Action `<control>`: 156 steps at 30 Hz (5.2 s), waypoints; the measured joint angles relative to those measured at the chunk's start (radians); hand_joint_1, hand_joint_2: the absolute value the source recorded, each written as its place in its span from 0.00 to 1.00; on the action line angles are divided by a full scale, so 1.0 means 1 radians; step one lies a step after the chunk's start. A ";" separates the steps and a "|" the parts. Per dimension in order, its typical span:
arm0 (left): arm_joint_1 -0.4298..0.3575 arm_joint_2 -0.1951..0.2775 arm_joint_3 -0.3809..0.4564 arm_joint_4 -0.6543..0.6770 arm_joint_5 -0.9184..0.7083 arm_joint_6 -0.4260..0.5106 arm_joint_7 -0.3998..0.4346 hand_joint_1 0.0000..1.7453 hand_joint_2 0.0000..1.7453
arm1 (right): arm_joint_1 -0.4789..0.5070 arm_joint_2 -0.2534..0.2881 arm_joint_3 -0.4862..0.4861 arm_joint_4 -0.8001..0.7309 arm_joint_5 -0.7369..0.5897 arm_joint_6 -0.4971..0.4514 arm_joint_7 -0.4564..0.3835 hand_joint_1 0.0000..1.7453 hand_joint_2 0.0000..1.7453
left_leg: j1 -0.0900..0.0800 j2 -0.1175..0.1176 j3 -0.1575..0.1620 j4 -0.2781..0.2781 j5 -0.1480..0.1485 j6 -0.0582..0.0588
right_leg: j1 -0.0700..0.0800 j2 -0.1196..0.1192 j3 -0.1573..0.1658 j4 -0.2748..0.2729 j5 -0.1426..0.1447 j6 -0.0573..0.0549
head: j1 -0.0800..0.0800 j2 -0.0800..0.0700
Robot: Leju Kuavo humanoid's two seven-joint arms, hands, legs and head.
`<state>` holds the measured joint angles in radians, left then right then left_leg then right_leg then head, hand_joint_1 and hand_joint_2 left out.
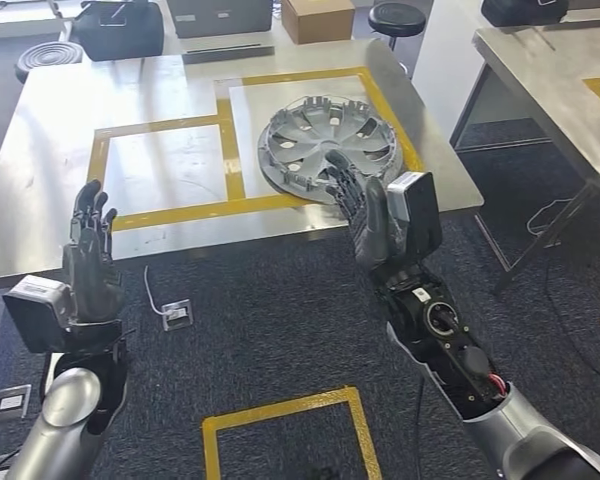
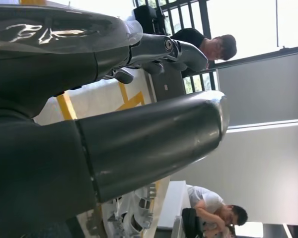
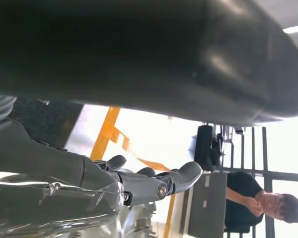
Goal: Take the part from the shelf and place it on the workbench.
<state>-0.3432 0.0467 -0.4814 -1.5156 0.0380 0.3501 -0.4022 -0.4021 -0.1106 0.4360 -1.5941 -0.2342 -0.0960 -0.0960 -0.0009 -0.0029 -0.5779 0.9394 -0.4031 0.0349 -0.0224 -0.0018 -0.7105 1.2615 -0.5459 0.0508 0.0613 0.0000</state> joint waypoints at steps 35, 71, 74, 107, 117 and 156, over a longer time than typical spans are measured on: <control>0.009 0.002 0.001 -0.019 -0.017 0.014 0.028 0.00 0.00 | -0.009 0.000 -0.001 0.010 0.015 0.023 0.002 0.00 0.00 | 0.016 0.003 -0.079 0.015 0.072 -0.025 | 0.001 0.000 0.190 -0.174 0.064 -0.016 | 0.009 0.000; 0.009 0.005 0.001 -0.025 0.001 0.030 0.018 0.00 0.00 | 0.005 0.001 -0.007 0.016 0.080 0.026 0.011 0.00 0.00 | 0.018 -0.089 -0.025 0.009 0.028 -0.056 | -0.002 0.050 0.197 -0.313 0.100 -0.033 | -0.009 0.000; 0.009 0.008 0.001 -0.027 0.000 0.031 0.021 0.00 0.00 | 0.003 0.002 -0.008 0.016 0.080 0.028 0.011 0.00 0.00 | 0.016 -0.028 -0.092 0.143 -0.047 -0.066 | -0.001 0.010 0.193 -0.319 0.109 -0.053 | -0.028 0.000; 0.014 0.010 0.000 -0.045 -0.003 0.049 0.045 0.00 0.00 | 0.024 0.004 -0.009 -0.001 0.091 0.025 0.029 0.00 0.00 | 0.010 -0.011 -0.180 0.303 -0.097 -0.054 | 0.004 -0.022 0.184 -0.313 0.110 -0.054 | -0.045 0.000; 0.011 0.015 0.000 -0.059 -0.008 0.054 0.049 0.00 0.00 | 0.022 0.004 -0.009 -0.009 0.091 0.027 0.030 0.00 0.00 | -0.011 0.050 -0.028 0.004 0.019 -0.011 | 0.018 -0.110 0.187 -0.303 0.085 -0.026 | -0.052 0.000; 0.024 0.026 -0.001 -0.084 -0.017 0.058 0.070 0.00 0.00 | 0.023 0.003 -0.007 -0.022 0.091 0.026 0.045 0.00 0.00 | -0.001 -0.063 -0.017 -0.005 0.021 0.000 | 0.008 0.002 0.059 -0.054 0.008 -0.009 | -0.021 0.000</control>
<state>-0.3192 0.0731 -0.4826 -1.5996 0.0209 0.4081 -0.3323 -0.3795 -0.1080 0.4290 -1.6164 -0.1434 -0.0699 -0.0513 -0.0022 -0.0655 -0.5952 0.9348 -0.3822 0.0352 -0.0147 0.0006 -0.6520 1.2079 -0.5379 0.0416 0.0406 0.0000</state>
